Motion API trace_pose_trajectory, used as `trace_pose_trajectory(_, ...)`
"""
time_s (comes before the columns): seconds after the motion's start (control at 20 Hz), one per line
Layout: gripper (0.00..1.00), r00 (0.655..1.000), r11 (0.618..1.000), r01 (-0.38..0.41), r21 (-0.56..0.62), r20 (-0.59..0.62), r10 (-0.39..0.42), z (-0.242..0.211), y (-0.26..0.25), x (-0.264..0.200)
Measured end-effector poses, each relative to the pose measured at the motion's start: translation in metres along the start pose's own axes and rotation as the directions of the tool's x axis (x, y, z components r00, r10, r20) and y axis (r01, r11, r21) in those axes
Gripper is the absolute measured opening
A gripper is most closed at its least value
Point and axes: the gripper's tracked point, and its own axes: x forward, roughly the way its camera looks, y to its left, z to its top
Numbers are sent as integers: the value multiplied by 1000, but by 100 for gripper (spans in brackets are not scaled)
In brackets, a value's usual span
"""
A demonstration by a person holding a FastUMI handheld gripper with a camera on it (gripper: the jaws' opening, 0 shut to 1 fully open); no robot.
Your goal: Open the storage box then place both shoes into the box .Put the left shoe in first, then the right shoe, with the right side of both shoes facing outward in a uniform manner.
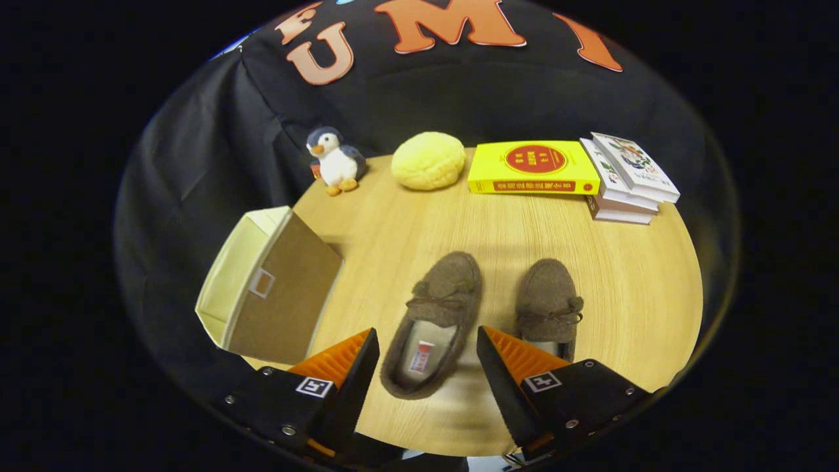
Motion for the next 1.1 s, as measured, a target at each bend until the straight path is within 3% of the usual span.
trace_pose_trajectory(0.15, 80, 996, 999, 38, -9, -74, -39, -12, -11, 20)
trace_pose_trajectory(0.5, 70, 981, 991, 132, 7, -143, -130, -17, -34, 59)
trace_pose_trajectory(0.7, 59, 970, 984, 180, 16, -170, -175, -18, -42, 76)
trace_pose_trajectory(0.8, 52, 966, 981, 194, 20, -180, -188, -23, -43, 83)
trace_pose_trajectory(1.05, 16, 971, 978, 196, 74, -153, -184, -26, -34, 91)
trace_pose_trajectory(1.1, 14, 973, 978, 192, 78, -146, -179, -27, -33, 92)
